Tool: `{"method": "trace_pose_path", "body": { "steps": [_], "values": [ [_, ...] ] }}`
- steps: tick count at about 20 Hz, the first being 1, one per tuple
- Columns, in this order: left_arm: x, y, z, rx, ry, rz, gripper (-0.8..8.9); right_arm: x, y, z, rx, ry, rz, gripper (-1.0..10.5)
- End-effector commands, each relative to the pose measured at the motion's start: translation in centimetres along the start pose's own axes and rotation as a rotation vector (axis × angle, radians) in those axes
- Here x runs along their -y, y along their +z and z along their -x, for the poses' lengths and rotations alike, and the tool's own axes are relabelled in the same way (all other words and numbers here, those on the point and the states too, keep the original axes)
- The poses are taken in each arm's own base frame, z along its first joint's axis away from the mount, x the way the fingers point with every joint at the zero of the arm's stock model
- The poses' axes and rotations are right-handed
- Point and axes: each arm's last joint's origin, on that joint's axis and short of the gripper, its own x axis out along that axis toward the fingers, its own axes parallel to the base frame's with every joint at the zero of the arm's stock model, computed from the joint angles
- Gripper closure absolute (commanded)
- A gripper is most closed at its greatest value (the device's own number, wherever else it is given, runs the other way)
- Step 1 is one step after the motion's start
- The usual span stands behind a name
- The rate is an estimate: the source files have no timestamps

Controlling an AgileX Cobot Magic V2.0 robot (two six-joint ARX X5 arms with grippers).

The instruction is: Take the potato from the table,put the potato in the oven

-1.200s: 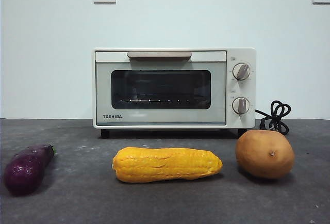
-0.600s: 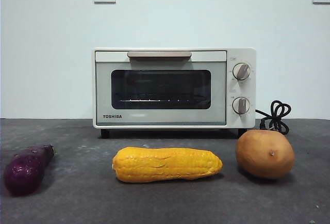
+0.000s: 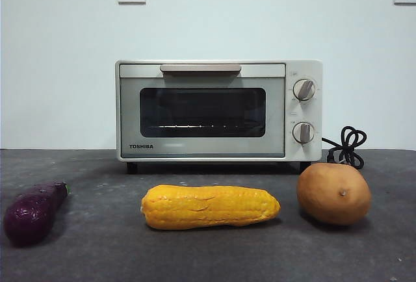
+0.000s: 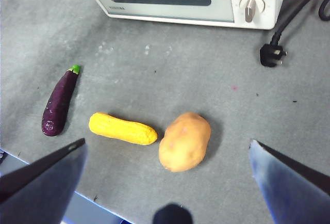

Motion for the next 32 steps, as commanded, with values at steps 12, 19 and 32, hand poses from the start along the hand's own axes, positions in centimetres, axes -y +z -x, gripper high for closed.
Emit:
{"method": "trace_pose_path", "body": {
  "steps": [12, 19, 32],
  "values": [
    [-1.9, -2.3, -12.5, -0.060, 0.056, -0.143, 8.21, 0.2, 0.2, -0.4, -0.015, 0.003, -0.012, 3.8],
    [-2.1, -3.6, -14.2, -0.089, 0.102, -0.191, 8.21, 0.2, 0.1, -0.4, -0.017, 0.003, -0.013, 3.8],
    [0.0, -6.6, -14.2, -0.378, -0.031, -0.142, 8.21, 0.2, 0.1, -0.4, -0.017, 0.003, -0.013, 3.8]
  ]
}}
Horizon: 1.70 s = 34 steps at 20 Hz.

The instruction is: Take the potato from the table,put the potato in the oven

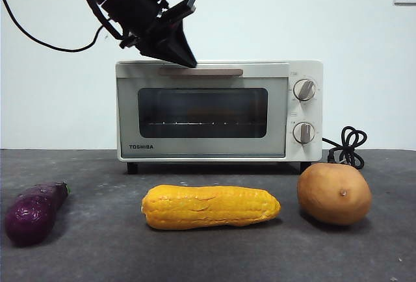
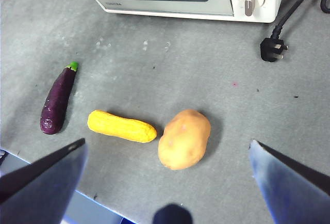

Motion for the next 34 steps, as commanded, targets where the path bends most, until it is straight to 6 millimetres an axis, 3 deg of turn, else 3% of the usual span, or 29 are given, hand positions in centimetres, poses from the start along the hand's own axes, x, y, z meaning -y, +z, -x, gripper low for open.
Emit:
{"method": "trace_pose_path", "body": {
  "steps": [1, 11, 20, 23, 29, 34],
  "values": [
    [0.7, -2.8, -1.6, -0.178, -0.035, 0.032, 8.21, -0.1, 0.0, 0.0, 0.001, 0.003, -0.003, 3.8],
    [3.1, -4.8, -0.5, -0.438, -0.125, 0.099, 8.21, -0.1, 0.0, 0.0, 0.001, 0.003, -0.004, 3.8],
    [3.6, -3.2, 2.1, -0.375, -0.113, 0.081, 8.21, 0.0, 0.2, -0.5, -0.024, 0.015, -0.021, 3.8],
    [4.1, -1.6, 5.0, -0.281, -0.094, 0.070, 8.21, 0.1, 0.4, -1.8, -0.079, 0.035, -0.023, 3.8],
    [6.3, 1.6, 15.6, 0.003, 0.023, 0.020, 8.21, -0.1, 0.7, -7.1, -0.288, 0.017, 0.001, 3.8],
    [8.7, 1.1, 24.5, 0.183, 0.116, -0.002, 8.21, -0.3, 0.2, -12.9, -0.466, -0.090, 0.024, 3.8]
  ]
}}
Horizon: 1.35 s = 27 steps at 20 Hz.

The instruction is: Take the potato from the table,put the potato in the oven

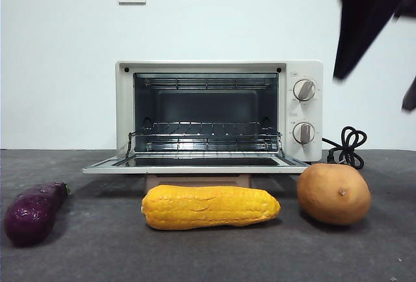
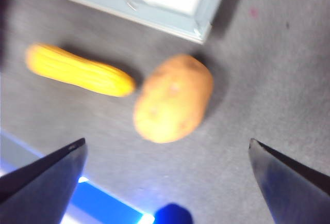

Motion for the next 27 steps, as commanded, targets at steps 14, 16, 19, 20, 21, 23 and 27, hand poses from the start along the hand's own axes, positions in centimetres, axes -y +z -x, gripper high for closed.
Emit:
{"method": "trace_pose_path", "body": {
  "steps": [14, 16, 19, 20, 21, 23, 27],
  "values": [
    [1.4, -2.2, 7.4, -0.005, 0.076, 0.007, 8.21, -0.7, 1.9, -11.6, -0.208, -0.108, -0.051, 6.9],
    [1.4, -2.2, 7.4, -0.001, 0.077, 0.006, 8.21, -0.8, 2.0, -11.6, -0.201, -0.106, -0.046, 8.9],
    [1.4, -2.1, 7.4, -0.002, 0.077, 0.004, 8.21, -1.0, 2.0, -10.7, -0.189, -0.104, -0.039, 9.6],
    [1.4, -2.2, 7.4, -0.002, 0.078, 0.003, 8.21, -1.1, 2.0, -10.2, -0.173, -0.100, -0.036, 9.6],
    [1.4, -2.2, 7.3, -0.004, 0.089, 0.002, 8.21, -1.5, 2.1, -9.2, -0.143, -0.093, -0.027, 9.6],
    [1.2, -2.2, 7.3, -0.011, 0.133, -0.015, 8.21, -2.2, 2.2, -6.7, -0.048, -0.071, -0.006, 9.6],
    [1.2, -2.3, 7.3, -0.024, 0.151, -0.018, 8.21, -3.6, 3.9, -2.9, 0.276, -0.002, 0.028, 9.6]
  ]
}}
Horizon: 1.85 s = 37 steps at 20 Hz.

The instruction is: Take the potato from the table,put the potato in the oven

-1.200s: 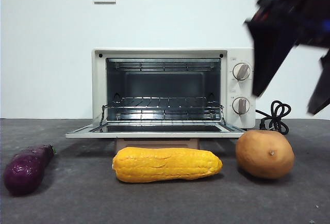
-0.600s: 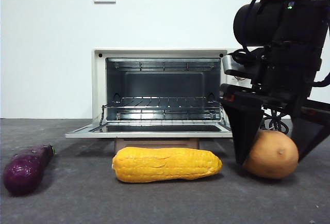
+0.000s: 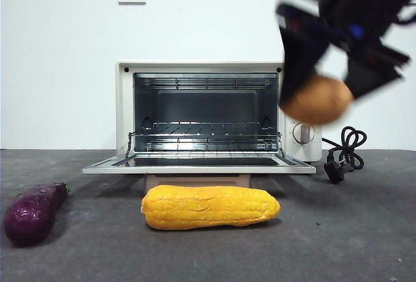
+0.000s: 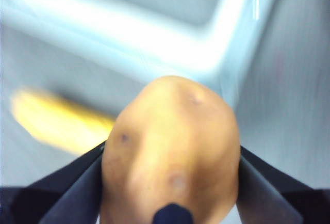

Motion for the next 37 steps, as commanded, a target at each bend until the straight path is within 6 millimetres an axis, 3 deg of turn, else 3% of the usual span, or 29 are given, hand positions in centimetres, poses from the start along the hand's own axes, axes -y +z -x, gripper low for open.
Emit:
{"method": "trace_pose_path", "body": {
  "steps": [1, 3, 11, 20, 23, 24, 27, 37],
  "values": [
    [0.0, -0.2, -0.2, -0.013, 0.004, -0.010, 8.21, -0.4, 1.4, 0.3, 0.150, 0.032, -0.030, 9.6],
    [0.0, -0.3, -0.2, -0.023, 0.002, -0.009, 8.21, -0.5, 2.5, -0.6, 0.239, 0.052, -0.056, 9.6],
    [0.0, -0.8, -0.2, -0.075, -0.004, -0.006, 8.21, -0.1, 5.5, -7.7, 0.427, 0.106, -0.176, 9.6],
    [0.1, -1.3, -0.1, -0.125, -0.010, -0.004, 8.21, 0.8, 8.5, -12.4, 0.576, 0.015, -0.317, 9.6],
    [0.1, -1.5, -0.1, -0.145, -0.011, -0.003, 8.21, 1.4, 8.7, -12.8, 0.603, -0.032, -0.337, 9.6],
    [0.1, -1.6, -0.1, -0.149, -0.011, -0.003, 8.21, 1.5, 8.8, -12.7, 0.623, -0.055, -0.345, 9.1],
    [0.1, -1.5, -0.1, -0.146, -0.011, -0.003, 8.21, 2.3, 9.0, -12.6, 0.640, -0.070, -0.358, 6.1],
    [0.1, -1.5, -0.1, -0.148, -0.015, -0.002, 8.21, 3.1, 8.5, -12.9, 0.572, -0.102, -0.369, 5.9]
  ]
}}
